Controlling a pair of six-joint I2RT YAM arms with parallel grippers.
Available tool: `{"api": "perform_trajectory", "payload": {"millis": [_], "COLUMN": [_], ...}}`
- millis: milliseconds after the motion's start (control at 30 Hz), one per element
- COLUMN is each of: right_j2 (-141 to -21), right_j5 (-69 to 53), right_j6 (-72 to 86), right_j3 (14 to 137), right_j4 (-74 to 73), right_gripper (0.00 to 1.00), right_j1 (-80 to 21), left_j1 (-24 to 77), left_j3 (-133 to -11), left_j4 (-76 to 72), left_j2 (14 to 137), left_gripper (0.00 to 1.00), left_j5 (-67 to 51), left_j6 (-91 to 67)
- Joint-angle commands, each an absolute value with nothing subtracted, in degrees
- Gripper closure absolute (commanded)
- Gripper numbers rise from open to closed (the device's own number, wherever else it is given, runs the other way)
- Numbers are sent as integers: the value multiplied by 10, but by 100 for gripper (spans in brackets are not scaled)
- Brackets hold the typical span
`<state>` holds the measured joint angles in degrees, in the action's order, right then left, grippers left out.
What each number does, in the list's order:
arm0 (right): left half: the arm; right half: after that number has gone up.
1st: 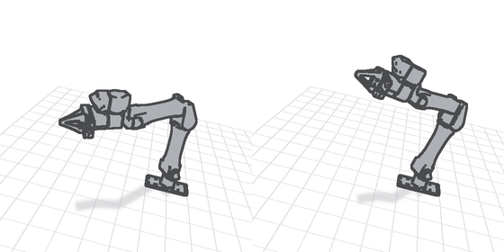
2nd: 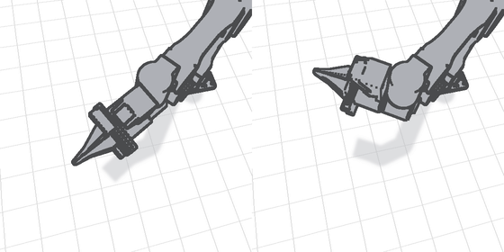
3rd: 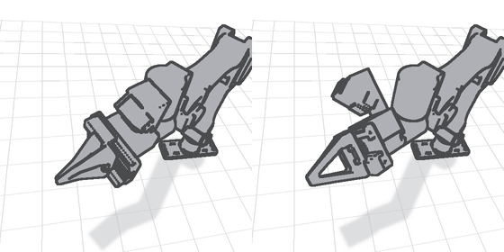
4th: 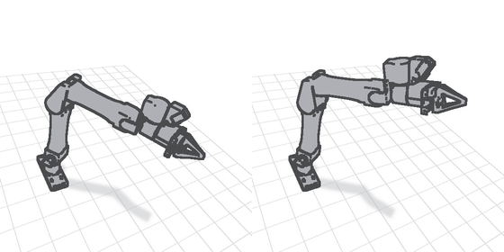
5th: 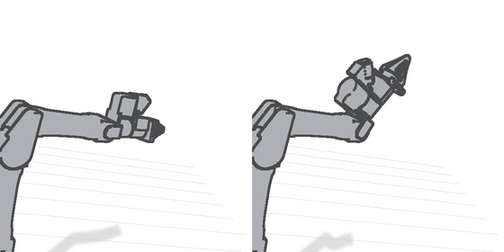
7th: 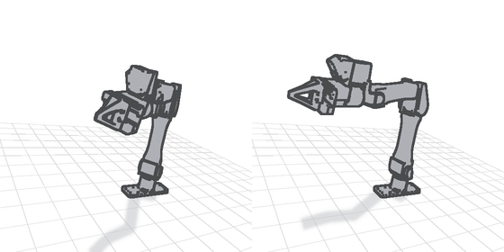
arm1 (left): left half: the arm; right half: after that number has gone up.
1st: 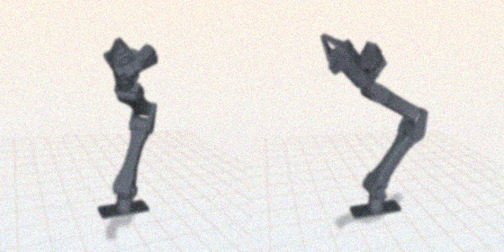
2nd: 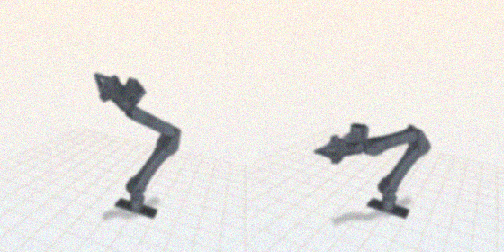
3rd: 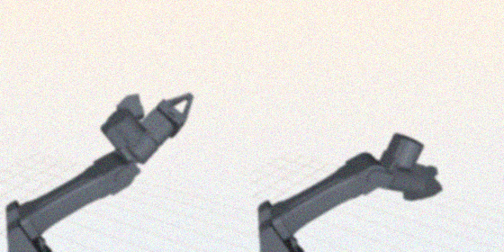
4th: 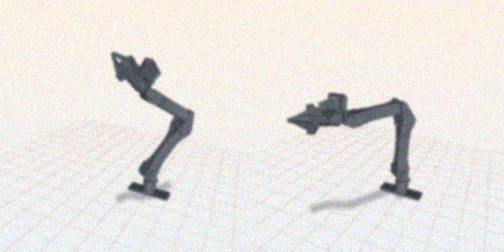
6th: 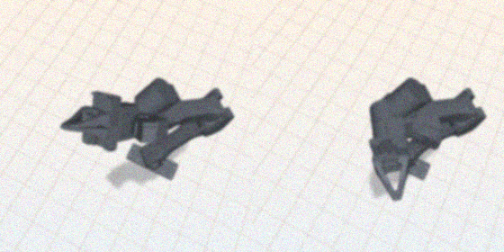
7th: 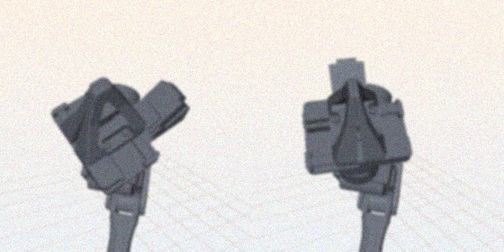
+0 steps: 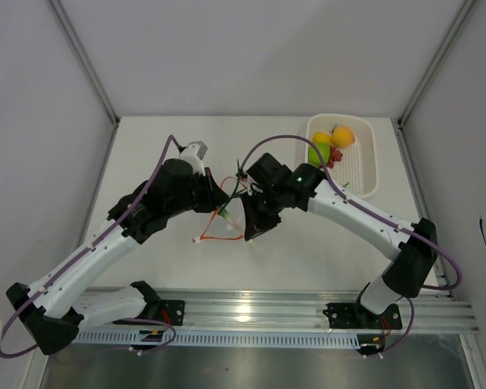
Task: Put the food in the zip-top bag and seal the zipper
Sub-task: Place the fake vegetable in the zipper food storage bag.
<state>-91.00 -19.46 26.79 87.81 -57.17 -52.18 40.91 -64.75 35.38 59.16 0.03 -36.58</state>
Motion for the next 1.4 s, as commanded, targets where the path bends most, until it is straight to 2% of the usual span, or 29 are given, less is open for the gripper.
{"api": "perform_trajectory", "payload": {"millis": [0,367,600,800,1033,1267,1367], "right_j2": [-922,-876,-848,-836,-865,-912,-935], "right_j5": [-210,-258,-250,-280,-285,-223,-162], "right_j6": [256,306,299,322,357,341,316], "right_j3": [927,881,796,778,822,889,929], "right_j4": [-594,-496,-514,-510,-507,-554,-592], "right_gripper": [100,100,100,100,100,100,100], "right_j1": [-533,-525,-466,-413,-405,-416,-442], "left_j1": [430,434,434,434,434,442,444], "left_j3": [-665,-677,-661,-604,-576,-566,-570], "left_j4": [357,378,363,308,272,264,266], "left_j2": [602,647,601,558,543,524,529], "left_gripper": [99,100,99,99,99,99,99], "left_j5": [49,104,116,98,77,97,103], "left_j6": [-393,-391,-374,-370,-374,-406,-415]}}
